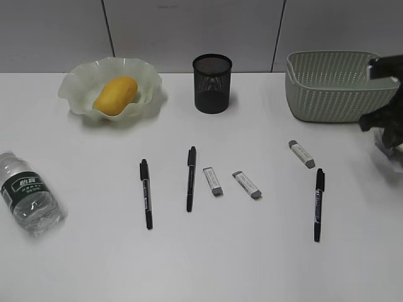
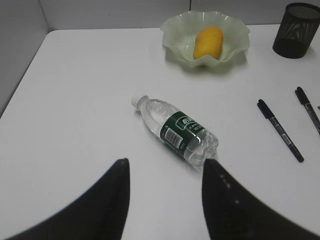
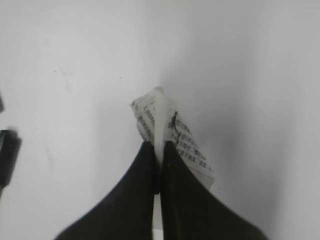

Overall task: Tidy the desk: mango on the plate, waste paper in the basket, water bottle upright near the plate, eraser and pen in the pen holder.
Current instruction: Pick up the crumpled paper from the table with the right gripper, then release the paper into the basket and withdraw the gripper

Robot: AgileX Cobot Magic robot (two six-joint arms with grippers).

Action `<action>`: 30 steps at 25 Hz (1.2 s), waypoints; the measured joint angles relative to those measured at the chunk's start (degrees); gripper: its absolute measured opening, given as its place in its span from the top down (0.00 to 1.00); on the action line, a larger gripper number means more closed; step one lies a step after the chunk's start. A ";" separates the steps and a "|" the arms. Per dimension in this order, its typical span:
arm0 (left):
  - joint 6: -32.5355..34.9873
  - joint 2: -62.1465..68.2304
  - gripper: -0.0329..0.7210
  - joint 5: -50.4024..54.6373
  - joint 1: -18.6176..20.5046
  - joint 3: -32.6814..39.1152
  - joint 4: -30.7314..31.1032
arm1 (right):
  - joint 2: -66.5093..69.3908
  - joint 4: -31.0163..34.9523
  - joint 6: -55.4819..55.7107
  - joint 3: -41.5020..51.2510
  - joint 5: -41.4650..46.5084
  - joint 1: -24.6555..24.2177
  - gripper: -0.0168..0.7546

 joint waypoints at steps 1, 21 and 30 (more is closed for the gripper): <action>0.00 0.00 0.49 0.00 0.00 0.00 0.00 | -3.12 0.95 -0.52 0.00 1.02 0.07 0.96; 0.00 0.00 0.54 0.00 0.00 0.00 0.00 | 11.49 9.96 -6.13 -34.42 2.44 0.11 0.22; 0.00 0.00 0.55 0.00 0.00 0.00 0.00 | -12.23 10.74 -7.10 -10.81 5.56 0.11 0.28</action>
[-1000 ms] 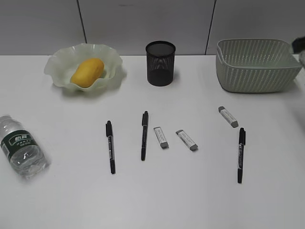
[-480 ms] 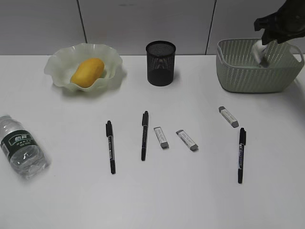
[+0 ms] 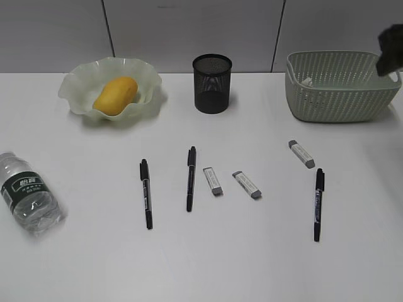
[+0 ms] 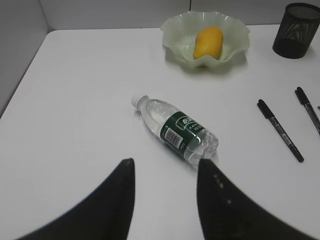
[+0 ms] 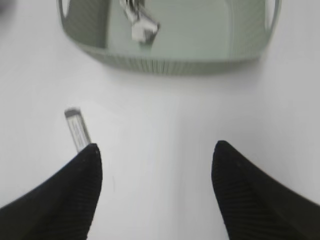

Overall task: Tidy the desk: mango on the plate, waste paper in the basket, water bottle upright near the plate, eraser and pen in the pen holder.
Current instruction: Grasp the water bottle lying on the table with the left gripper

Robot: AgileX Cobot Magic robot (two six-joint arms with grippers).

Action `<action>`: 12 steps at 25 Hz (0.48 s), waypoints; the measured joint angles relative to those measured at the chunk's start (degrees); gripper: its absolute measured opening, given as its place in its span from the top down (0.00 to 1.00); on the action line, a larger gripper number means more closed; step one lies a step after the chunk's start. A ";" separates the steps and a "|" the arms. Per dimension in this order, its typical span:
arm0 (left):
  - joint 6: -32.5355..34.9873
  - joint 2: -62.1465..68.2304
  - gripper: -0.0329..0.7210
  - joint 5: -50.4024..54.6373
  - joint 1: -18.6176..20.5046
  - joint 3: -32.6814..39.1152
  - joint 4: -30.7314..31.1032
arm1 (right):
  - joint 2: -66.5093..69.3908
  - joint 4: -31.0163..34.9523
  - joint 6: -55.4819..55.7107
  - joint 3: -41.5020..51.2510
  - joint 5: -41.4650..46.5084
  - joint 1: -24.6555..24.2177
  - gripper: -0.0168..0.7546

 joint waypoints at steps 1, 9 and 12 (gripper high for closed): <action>0.00 0.00 0.55 0.00 0.00 0.00 0.00 | -3.93 0.00 -0.07 4.27 -0.01 0.00 0.28; 0.00 0.00 0.55 0.00 0.00 0.00 0.00 | -41.45 0.78 -0.64 31.32 11.16 0.00 0.28; 0.00 0.00 0.55 0.00 0.00 0.00 0.00 | -55.58 2.73 -1.38 36.34 15.49 0.00 0.28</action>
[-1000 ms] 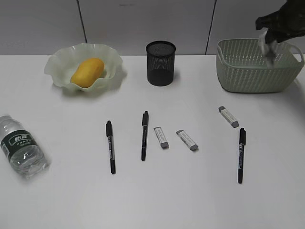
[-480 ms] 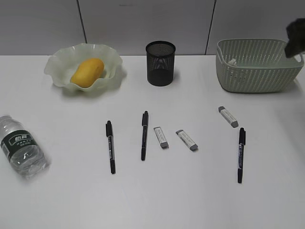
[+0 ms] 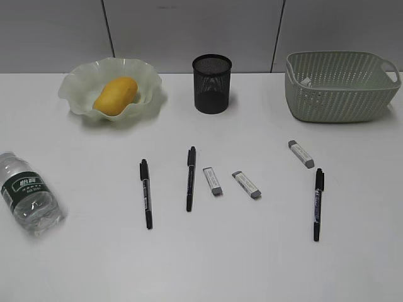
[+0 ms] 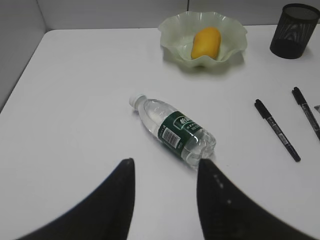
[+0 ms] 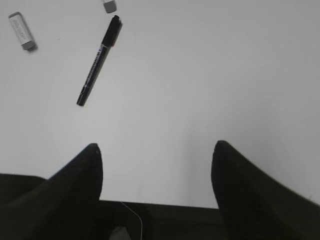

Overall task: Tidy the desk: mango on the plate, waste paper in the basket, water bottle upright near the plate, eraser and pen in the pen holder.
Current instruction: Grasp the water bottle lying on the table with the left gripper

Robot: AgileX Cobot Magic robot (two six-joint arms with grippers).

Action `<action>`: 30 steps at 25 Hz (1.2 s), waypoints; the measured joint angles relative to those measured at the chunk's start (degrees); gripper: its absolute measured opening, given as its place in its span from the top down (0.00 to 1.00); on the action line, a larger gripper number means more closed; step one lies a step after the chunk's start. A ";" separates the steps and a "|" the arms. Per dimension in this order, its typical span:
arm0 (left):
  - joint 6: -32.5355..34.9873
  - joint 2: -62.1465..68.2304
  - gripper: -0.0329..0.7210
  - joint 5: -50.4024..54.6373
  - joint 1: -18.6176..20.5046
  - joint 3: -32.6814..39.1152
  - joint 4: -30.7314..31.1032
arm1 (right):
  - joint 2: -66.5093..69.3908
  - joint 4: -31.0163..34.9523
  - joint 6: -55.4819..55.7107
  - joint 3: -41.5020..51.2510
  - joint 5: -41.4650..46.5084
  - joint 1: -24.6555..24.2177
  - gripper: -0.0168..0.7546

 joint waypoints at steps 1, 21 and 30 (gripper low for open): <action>0.00 0.00 0.55 0.00 0.00 0.00 0.00 | -4.22 0.51 -0.40 1.21 1.16 0.00 0.28; -5.71 27.75 0.33 -9.40 0.00 -3.14 -6.31 | -39.89 1.13 -3.79 9.82 3.77 0.00 0.34; -12.18 70.37 0.08 -24.04 0.02 -12.51 -12.70 | -39.89 1.13 -2.87 9.82 3.77 0.00 0.37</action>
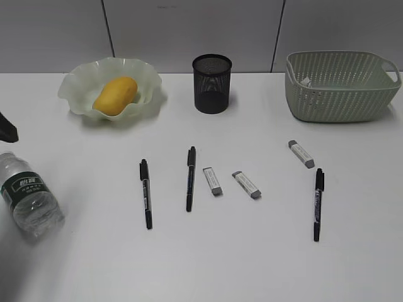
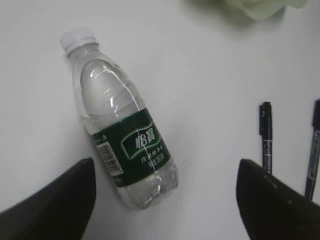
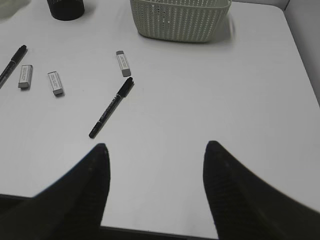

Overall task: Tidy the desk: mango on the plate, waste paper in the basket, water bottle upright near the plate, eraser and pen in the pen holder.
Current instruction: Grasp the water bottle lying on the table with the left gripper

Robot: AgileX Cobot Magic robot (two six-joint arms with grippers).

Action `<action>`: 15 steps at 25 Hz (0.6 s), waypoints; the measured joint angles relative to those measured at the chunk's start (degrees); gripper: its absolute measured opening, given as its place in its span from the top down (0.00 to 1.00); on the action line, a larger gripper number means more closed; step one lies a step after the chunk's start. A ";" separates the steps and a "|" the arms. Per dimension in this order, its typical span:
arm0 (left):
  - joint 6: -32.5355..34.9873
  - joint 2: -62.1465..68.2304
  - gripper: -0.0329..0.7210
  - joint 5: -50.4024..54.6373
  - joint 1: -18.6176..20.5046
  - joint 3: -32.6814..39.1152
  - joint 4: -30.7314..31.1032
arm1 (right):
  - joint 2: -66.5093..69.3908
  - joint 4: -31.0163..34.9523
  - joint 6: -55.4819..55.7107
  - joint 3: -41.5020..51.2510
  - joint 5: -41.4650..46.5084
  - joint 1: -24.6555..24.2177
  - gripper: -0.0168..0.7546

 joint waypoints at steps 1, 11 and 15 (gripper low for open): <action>-1.05 3.93 0.07 -0.08 0.00 -1.33 -0.05 | 0.00 0.00 0.06 0.00 -0.04 0.00 0.37; -26.43 20.55 0.06 0.16 0.00 -9.20 7.07 | 0.00 0.00 0.65 0.00 -0.11 0.00 0.37; -31.82 24.18 0.06 0.05 0.00 -10.99 8.08 | 0.00 0.00 0.71 0.00 -0.11 0.00 0.37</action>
